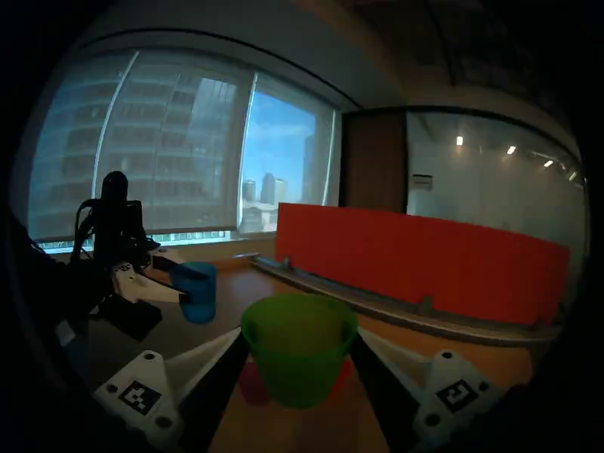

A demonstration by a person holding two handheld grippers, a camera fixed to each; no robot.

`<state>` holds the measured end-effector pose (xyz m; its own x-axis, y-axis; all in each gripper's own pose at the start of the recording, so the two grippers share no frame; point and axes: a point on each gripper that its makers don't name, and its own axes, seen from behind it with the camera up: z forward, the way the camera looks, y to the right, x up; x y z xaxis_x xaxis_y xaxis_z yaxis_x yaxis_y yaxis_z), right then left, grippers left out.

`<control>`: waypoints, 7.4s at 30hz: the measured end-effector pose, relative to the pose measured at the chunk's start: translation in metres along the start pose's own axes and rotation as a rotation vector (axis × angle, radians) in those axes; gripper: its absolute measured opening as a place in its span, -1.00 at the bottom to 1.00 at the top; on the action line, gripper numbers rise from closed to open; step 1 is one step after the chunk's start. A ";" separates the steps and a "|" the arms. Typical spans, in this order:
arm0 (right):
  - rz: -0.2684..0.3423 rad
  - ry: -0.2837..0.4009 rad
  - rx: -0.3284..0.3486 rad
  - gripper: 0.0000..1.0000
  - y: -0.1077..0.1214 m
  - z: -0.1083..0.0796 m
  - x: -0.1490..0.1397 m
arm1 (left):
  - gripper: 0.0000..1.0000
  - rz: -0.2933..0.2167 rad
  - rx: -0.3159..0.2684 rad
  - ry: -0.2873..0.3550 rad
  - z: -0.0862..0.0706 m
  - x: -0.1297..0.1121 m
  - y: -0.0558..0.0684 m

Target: Pour water

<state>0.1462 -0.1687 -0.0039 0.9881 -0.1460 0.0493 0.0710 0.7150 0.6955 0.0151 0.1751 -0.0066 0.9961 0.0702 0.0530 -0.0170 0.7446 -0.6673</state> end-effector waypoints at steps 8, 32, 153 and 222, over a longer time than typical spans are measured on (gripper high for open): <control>0.001 0.000 0.017 0.81 -0.005 0.002 0.000 | 0.70 0.022 0.017 0.014 -0.001 0.011 -0.006; 0.019 -0.001 0.142 0.80 -0.047 0.028 -0.009 | 0.70 0.236 0.067 0.065 -0.006 0.078 -0.019; 0.021 -0.026 0.352 0.79 -0.125 0.079 -0.032 | 0.70 1.141 0.166 0.034 0.007 0.150 0.011; 0.008 -0.007 0.353 0.79 -0.126 0.075 -0.026 | 0.70 1.363 0.191 0.039 0.000 0.162 0.022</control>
<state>0.1017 -0.3056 -0.0391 0.9873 -0.1472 0.0598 0.0105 0.4360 0.8999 0.1764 0.2028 -0.0130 0.1839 0.7954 -0.5775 -0.9814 0.1818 -0.0621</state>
